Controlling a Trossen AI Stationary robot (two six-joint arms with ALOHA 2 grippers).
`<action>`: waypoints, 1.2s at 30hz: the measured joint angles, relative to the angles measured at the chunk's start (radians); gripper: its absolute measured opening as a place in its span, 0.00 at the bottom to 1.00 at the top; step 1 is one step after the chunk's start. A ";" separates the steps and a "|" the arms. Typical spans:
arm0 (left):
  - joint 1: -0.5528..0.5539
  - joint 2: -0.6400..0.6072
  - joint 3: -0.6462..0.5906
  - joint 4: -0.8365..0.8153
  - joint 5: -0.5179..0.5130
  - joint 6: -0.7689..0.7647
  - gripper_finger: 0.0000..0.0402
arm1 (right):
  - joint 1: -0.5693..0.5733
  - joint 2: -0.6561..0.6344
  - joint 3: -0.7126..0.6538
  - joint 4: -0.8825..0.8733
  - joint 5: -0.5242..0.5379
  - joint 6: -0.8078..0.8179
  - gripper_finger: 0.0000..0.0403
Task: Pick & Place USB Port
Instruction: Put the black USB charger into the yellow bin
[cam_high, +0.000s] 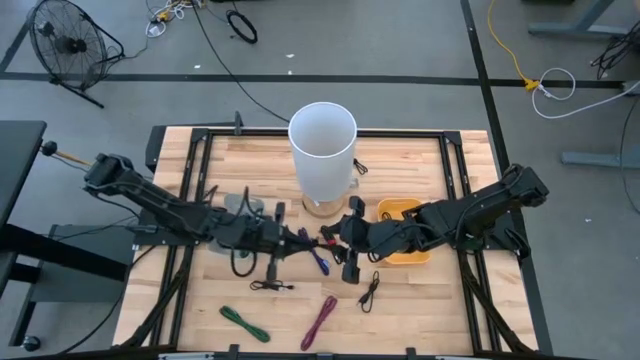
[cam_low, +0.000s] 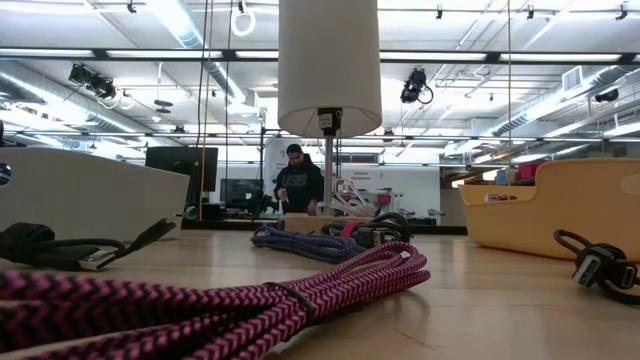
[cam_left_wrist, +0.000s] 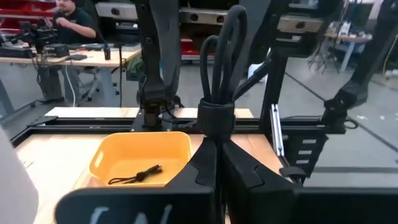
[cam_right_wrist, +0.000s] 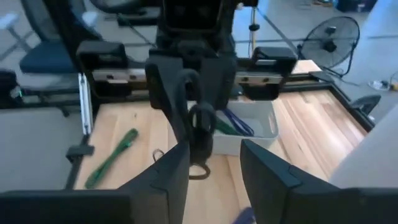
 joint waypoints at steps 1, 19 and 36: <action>0.000 0.016 0.012 0.004 0.001 0.001 0.02 | 0.001 0.007 0.000 0.017 0.002 -0.010 0.36; 0.008 0.044 0.037 -0.015 -0.018 0.019 0.08 | -0.013 0.046 0.000 0.043 0.047 -0.107 0.05; 0.006 0.044 0.037 -0.016 -0.006 0.047 0.15 | 0.004 -0.032 0.000 -0.364 0.107 0.123 0.05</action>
